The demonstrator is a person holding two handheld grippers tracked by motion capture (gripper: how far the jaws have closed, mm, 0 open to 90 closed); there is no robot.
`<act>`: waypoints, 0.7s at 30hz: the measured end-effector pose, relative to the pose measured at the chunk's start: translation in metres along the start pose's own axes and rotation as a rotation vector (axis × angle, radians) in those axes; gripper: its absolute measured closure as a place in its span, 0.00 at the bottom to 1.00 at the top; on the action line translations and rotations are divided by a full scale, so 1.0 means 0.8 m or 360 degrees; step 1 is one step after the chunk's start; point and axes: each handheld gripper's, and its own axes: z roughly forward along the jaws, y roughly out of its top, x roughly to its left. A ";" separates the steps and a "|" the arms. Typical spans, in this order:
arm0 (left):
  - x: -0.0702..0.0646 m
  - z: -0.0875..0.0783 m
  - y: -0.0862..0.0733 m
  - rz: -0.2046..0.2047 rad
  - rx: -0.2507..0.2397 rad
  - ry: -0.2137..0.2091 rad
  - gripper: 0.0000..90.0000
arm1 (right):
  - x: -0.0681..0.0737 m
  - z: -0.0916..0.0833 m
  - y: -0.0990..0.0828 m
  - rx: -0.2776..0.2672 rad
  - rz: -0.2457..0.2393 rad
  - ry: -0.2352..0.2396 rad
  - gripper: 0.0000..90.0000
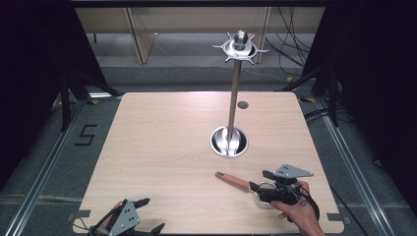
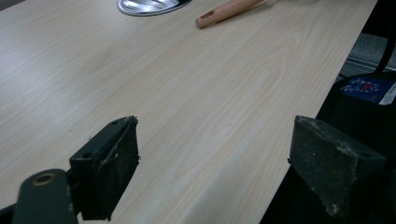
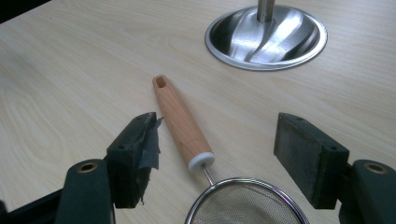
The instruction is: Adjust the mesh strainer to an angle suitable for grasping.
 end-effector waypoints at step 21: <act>-0.001 0.001 -0.001 -0.0021 0.0015 0.0012 0.17 | 0.011 0.025 0.011 0.0093 -0.0138 0.0030 0.34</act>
